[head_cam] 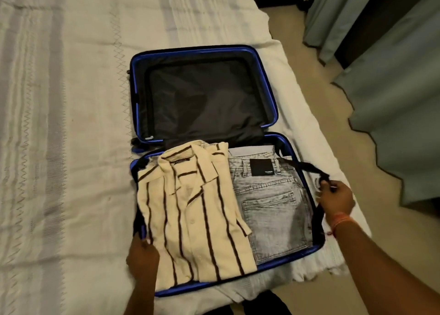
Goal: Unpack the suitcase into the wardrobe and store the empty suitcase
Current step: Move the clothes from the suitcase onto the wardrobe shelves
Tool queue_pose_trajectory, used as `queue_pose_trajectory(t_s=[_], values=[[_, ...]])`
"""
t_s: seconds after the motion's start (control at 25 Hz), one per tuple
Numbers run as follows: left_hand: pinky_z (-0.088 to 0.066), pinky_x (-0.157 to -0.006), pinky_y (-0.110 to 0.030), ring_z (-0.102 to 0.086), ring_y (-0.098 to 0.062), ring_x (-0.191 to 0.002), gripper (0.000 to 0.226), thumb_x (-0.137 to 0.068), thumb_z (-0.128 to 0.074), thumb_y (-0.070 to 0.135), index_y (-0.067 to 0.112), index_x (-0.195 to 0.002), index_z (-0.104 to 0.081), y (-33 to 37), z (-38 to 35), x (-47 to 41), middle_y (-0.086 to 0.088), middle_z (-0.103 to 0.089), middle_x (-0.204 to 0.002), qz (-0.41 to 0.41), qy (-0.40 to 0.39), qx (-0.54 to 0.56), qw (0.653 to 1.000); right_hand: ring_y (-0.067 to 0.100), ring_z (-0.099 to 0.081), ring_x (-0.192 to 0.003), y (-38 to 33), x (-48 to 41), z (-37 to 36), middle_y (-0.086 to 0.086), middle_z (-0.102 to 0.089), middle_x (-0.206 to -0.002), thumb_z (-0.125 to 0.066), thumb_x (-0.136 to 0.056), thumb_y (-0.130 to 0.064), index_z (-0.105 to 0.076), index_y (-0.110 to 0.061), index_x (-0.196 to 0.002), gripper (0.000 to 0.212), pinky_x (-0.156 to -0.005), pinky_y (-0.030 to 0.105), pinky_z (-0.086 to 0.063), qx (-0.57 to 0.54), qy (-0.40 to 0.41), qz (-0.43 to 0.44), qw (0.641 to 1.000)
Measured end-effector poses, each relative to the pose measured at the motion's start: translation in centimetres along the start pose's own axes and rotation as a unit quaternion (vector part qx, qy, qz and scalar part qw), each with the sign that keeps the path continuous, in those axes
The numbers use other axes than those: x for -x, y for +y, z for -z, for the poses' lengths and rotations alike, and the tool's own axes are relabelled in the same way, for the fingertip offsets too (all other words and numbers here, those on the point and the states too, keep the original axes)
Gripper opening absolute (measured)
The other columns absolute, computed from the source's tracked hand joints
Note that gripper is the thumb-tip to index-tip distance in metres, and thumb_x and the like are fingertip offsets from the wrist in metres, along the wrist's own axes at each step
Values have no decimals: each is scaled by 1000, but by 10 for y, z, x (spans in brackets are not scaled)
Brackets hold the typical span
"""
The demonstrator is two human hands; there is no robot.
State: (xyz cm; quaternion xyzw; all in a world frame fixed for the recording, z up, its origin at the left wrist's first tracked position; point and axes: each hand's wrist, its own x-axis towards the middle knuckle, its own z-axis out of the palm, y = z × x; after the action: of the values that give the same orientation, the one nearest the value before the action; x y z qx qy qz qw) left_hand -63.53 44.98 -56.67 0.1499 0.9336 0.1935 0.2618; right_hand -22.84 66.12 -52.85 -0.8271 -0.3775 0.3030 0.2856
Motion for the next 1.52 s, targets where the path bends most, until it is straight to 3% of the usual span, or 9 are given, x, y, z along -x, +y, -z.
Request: queue_pose_trajectory(t_s=[0.16, 0.36, 0.44, 0.6, 0.92, 1.08, 1.24, 1.4, 1.52], values=[[-42, -93, -51, -55, -51, -103, 34, -91, -48, -2, -4, -123, -58, -4, -10, 5, -32, -60, -114, -4, 63, -13, 998, 42, -65, -93, 11, -29, 13, 25, -67, -96, -62, -87, -47, -59, -17, -104, 34, -87, 50, -48, 2, 55, -58, 997], [-45, -90, -52, -58, -51, -97, 33, -86, -48, -9, -10, -118, -58, 0, -21, 12, -34, -63, -108, -7, 124, 3, 992, 35, -58, -107, 13, 21, -3, 16, -64, -116, -60, -92, -34, -53, -13, -131, 45, -94, 40, -44, 115, -177, 36, 977], [-46, -87, -52, -60, -50, -94, 33, -83, -48, -12, -11, -114, -60, 0, -20, 14, -33, -64, -103, -21, 126, 11, 992, 43, -59, -103, 27, 29, -4, 25, -63, -115, -59, -92, -15, -43, -11, -141, 52, -88, 44, -46, 189, -178, 93, 961], [-48, -85, -49, -61, -47, -91, 33, -84, -46, -13, -10, -112, -61, -9, -15, 20, -31, -66, -99, -52, 121, 10, 991, 50, -57, -92, 37, 28, 2, 36, -60, -103, -49, -93, -5, -37, -15, -145, 55, -76, 44, -44, 305, -164, 117, 931], [-47, -94, -46, -59, -41, -107, 45, -88, -41, -9, -2, -131, -52, -26, -19, 54, -25, -62, -118, -1, 101, 50, 994, 54, -55, -96, 54, 29, 17, 40, -57, -107, -51, -91, -1, -34, -14, -147, 61, -84, 50, -45, 314, -166, 123, 927], [-35, -104, -50, -43, -41, -126, 50, -97, -46, 25, 1, -141, -37, -3, -33, 86, -24, -40, -144, -22, 86, -137, 987, 56, -32, -128, 50, 60, -7, 36, -22, -148, -21, -93, -35, -12, -18, -153, 62, -104, 62, -26, 347, -114, 98, 926], [-22, -114, -45, -24, -32, -143, 56, -100, -28, 42, 11, -146, -31, 34, -54, 112, -12, -23, -156, -162, 23, -184, 969, 52, 3, -140, 33, 100, -27, 25, 14, -155, -52, -92, -22, 0, -37, -151, 79, -108, 69, -6, 431, -159, 184, 869], [-20, -116, -40, -21, -31, -144, 57, -101, -28, 43, 10, -147, -31, 49, -69, 131, -13, -18, -158, -189, -30, -147, 970, 43, -41, -124, -1, 155, -60, 23, -34, -141, -55, -91, -25, -50, -19, -129, 39, -101, 54, -34, 287, -186, 276, 898], [-23, -114, -43, -25, -30, -142, 56, -100, -27, 44, 12, -146, -33, 43, -66, 130, -12, -21, -157, -173, -24, -133, 976, 37, -55, -96, -9, 191, -80, 19, -48, -118, -57, -92, -26, -53, -6, -114, 29, -74, 33, -40, 167, -246, 248, 922]])
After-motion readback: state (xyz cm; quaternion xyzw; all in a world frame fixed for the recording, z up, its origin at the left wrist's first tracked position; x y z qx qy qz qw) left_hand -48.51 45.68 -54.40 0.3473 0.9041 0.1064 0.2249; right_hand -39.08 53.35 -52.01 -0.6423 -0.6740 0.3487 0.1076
